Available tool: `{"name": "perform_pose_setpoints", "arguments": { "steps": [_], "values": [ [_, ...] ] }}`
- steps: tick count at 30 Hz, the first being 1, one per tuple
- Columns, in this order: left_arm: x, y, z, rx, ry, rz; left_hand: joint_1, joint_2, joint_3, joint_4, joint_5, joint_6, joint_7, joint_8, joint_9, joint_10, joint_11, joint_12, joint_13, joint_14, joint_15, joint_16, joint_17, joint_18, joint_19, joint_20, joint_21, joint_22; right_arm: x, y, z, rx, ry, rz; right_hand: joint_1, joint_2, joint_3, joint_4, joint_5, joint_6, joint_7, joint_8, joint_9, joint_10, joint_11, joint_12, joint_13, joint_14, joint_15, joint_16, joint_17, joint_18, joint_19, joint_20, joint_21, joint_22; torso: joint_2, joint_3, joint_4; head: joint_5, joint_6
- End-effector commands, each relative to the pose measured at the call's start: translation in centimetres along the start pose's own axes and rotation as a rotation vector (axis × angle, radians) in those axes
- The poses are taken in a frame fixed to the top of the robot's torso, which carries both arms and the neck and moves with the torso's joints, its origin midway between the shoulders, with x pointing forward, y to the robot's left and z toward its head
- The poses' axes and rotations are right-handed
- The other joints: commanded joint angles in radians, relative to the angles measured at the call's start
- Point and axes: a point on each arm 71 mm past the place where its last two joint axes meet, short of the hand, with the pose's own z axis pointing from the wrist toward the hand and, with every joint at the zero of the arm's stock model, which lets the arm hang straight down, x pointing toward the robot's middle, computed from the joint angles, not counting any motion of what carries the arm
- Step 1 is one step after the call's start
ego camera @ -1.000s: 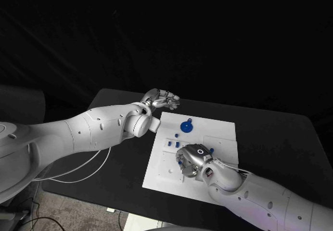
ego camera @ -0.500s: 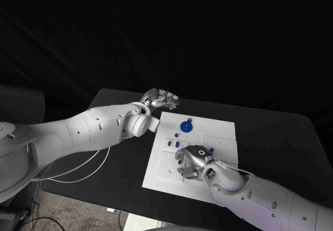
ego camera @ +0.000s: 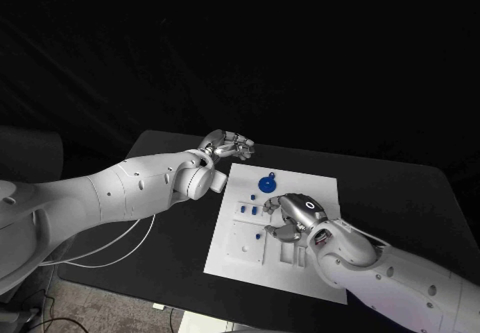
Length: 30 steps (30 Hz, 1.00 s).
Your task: Assemble the parts on the task board
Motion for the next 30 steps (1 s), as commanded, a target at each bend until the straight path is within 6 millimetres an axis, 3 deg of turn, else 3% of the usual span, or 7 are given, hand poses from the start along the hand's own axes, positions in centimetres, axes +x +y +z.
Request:
{"name": "perform_pose_setpoints", "arguments": {
  "steps": [1, 10, 18, 30],
  "values": [
    [0.1, -0.1, 0.0, 0.007, 0.013, -0.009, -0.004, 0.006, -0.001, -0.005, 0.003, -0.007, 0.0, 0.003, -0.002, -0.008, -0.002, 0.002, -0.001, -0.004, 0.001, -0.002, 0.002, 0.018, 0.004, 0.001, -0.006, 0.001, -1.3, -0.9, -0.1, -0.02, 0.063, 0.03, 0.012, 0.0, 0.008, 0.008, 0.007, 0.003, 0.001, 0.003, -0.003, 0.003, 0.001, 0.0, -0.006, 0.008, 0.0, 0.002, -0.002, 0.101, 0.008, 0.003, -0.006, 0.008, 0.0, 0.0001, -0.0007, -0.008, 0.006],
    [-0.2, -0.1, -0.1, 0.006, 0.008, -0.007, -0.005, 0.005, -0.003, -0.004, -0.002, -0.007, 0.0, 0.004, -0.002, -0.007, -0.002, 0.002, -0.002, -0.004, 0.001, -0.004, 0.004, 0.018, 0.004, 0.001, -0.007, 0.002, -5.1, -5.4, -0.2, 0.053, 0.101, -0.097, -0.011, 0.001, -0.064, -0.004, 0.056, -0.005, -0.006, 0.003, -0.011, -0.001, 0.005, -0.007, -0.028, 0.005, 0.004, 0.009, -0.003, 0.101, 0.004, 0.006, -0.002, 0.017, 0.001, 0.0001, 0.001, -0.02, 0.011],
    [-0.3, 0.0, -0.1, 0.005, 0.007, -0.007, -0.005, 0.005, -0.003, -0.004, -0.003, -0.007, 0.0, 0.004, -0.002, -0.007, -0.002, 0.003, -0.002, -0.004, 0.001, -0.004, 0.005, 0.018, 0.004, 0.001, -0.007, 0.003, -4.4, -7.4, 0.2, 0.111, 0.17, -0.159, -0.03, 0.0, -0.124, -0.023, 0.059, -0.035, -0.029, -0.008, -0.02, -0.033, 0.017, -0.022, -0.048, -0.006, 0.016, 0.011, -0.005, 0.101, -0.008, 0.009, -0.005, 0.019, 0.002, 0.0001, 0.0019, -0.028, 0.014],
    [-0.4, 0.0, -0.1, 0.005, 0.006, -0.006, -0.005, 0.005, -0.003, -0.004, -0.004, -0.007, 0.0, 0.005, -0.002, -0.007, -0.003, 0.003, -0.002, -0.004, 0.001, -0.004, 0.005, 0.018, 0.004, 0.001, -0.007, 0.003, -2.4, -7.8, 0.2, 0.14, 0.291, -0.207, -0.041, 0.003, -0.148, -0.016, 0.04, -0.052, -0.039, -0.011, -0.024, -0.045, 0.022, -0.021, -0.062, -0.016, 0.021, 0.013, -0.006, 0.101, -0.017, 0.014, -0.011, 0.018, 0.001, -0.0012, 0.0037, -0.032, 0.011]
  ]
}}
